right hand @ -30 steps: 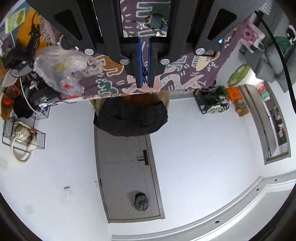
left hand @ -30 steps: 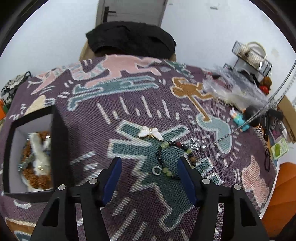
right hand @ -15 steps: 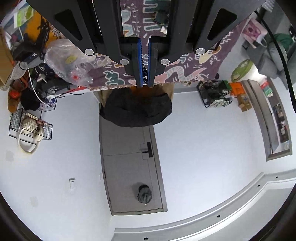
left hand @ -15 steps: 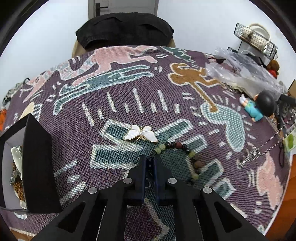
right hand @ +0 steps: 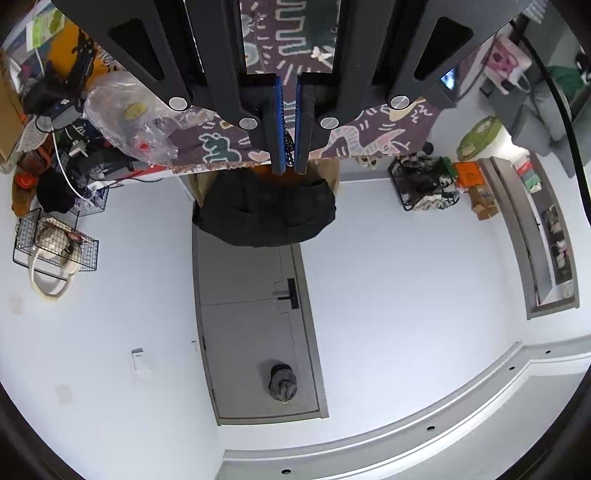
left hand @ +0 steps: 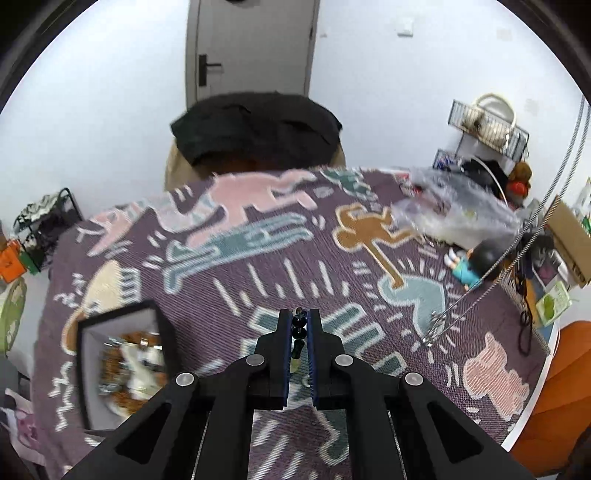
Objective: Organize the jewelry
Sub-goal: 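Lift the chain necklace and dark bead bracelet with both tools toward the box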
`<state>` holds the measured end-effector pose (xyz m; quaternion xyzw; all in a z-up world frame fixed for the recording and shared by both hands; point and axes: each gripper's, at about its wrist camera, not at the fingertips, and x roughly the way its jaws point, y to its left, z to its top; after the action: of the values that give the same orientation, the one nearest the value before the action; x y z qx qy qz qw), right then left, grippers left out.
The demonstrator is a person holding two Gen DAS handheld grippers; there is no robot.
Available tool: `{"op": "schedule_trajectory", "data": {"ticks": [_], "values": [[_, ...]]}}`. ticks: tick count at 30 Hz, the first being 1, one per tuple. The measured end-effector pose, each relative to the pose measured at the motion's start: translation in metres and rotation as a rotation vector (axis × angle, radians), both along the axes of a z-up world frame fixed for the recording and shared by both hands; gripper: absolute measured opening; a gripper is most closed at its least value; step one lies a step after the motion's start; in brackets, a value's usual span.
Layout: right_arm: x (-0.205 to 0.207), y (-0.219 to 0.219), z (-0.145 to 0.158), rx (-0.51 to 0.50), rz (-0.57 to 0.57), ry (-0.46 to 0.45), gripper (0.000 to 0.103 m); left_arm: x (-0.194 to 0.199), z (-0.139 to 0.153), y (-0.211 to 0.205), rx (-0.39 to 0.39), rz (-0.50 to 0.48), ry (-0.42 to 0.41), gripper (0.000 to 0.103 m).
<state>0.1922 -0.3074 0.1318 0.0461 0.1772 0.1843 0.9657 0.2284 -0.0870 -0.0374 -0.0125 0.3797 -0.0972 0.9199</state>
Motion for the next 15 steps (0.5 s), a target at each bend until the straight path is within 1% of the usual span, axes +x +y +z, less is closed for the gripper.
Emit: {"op": "schedule_trajectory", "data": {"ticks": [7, 11, 15], "values": [[-0.002, 0.031, 0.013, -0.022, 0.041, -0.018, 0.005, -0.009, 0.028, 0.047, -0.022, 0.067, -0.041, 0.008], [-0.009, 0.055, 0.025, -0.047, 0.065, -0.041, 0.005, -0.013, 0.032, 0.073, -0.035, 0.11, -0.046, 0.008], [-0.016, 0.08, 0.038, -0.072, 0.091, -0.064, 0.005, -0.016, 0.03, 0.094, -0.043, 0.141, -0.043, 0.008]]}}
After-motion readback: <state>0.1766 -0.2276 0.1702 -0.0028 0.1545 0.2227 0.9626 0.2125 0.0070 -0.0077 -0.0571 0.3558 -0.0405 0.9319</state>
